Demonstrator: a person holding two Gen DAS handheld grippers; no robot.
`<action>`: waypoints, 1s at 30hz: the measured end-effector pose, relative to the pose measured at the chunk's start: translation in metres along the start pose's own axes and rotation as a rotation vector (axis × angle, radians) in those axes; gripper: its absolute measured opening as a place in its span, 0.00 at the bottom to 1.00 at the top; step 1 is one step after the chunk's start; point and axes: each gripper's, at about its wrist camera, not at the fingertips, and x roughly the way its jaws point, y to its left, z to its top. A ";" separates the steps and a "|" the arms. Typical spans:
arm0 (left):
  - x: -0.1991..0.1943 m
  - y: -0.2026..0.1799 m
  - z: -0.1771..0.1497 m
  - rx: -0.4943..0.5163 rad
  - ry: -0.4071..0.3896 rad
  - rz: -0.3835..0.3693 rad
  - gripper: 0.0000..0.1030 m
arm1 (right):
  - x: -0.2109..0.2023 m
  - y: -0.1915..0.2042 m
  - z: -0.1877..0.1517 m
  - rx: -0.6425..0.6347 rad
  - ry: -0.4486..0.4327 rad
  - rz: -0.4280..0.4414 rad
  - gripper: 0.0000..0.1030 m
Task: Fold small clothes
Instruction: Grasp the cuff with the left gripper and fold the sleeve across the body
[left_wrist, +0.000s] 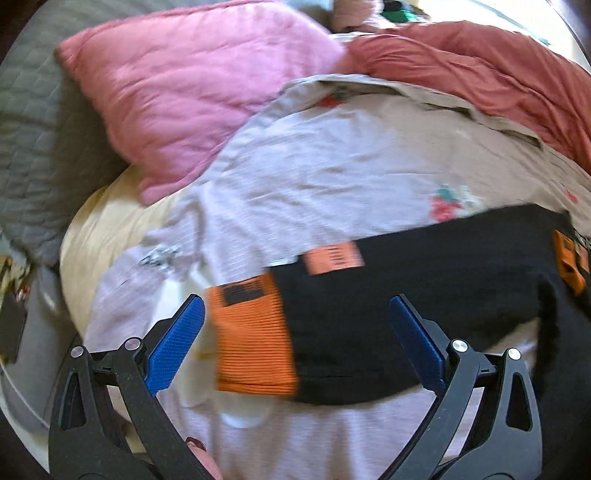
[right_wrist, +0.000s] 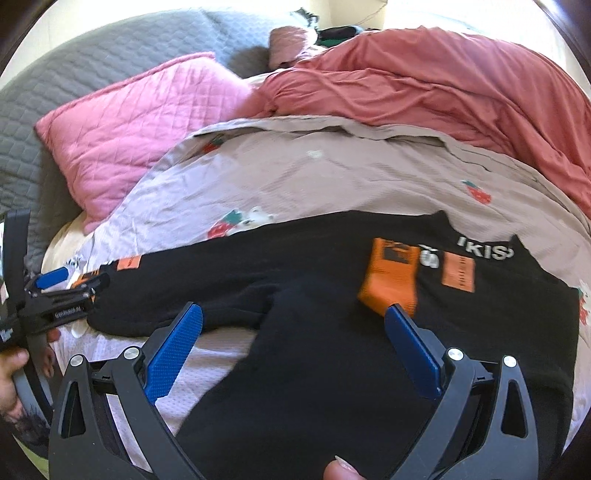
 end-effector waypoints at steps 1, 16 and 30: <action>0.003 0.007 -0.001 -0.019 0.011 0.005 0.91 | 0.004 0.006 0.000 -0.010 0.007 0.002 0.96; -0.008 0.017 0.000 -0.096 -0.093 -0.088 0.11 | 0.027 0.015 -0.012 -0.002 0.055 0.014 0.96; -0.068 -0.104 0.016 0.016 -0.149 -0.495 0.05 | -0.035 -0.117 -0.044 0.323 -0.017 -0.086 0.96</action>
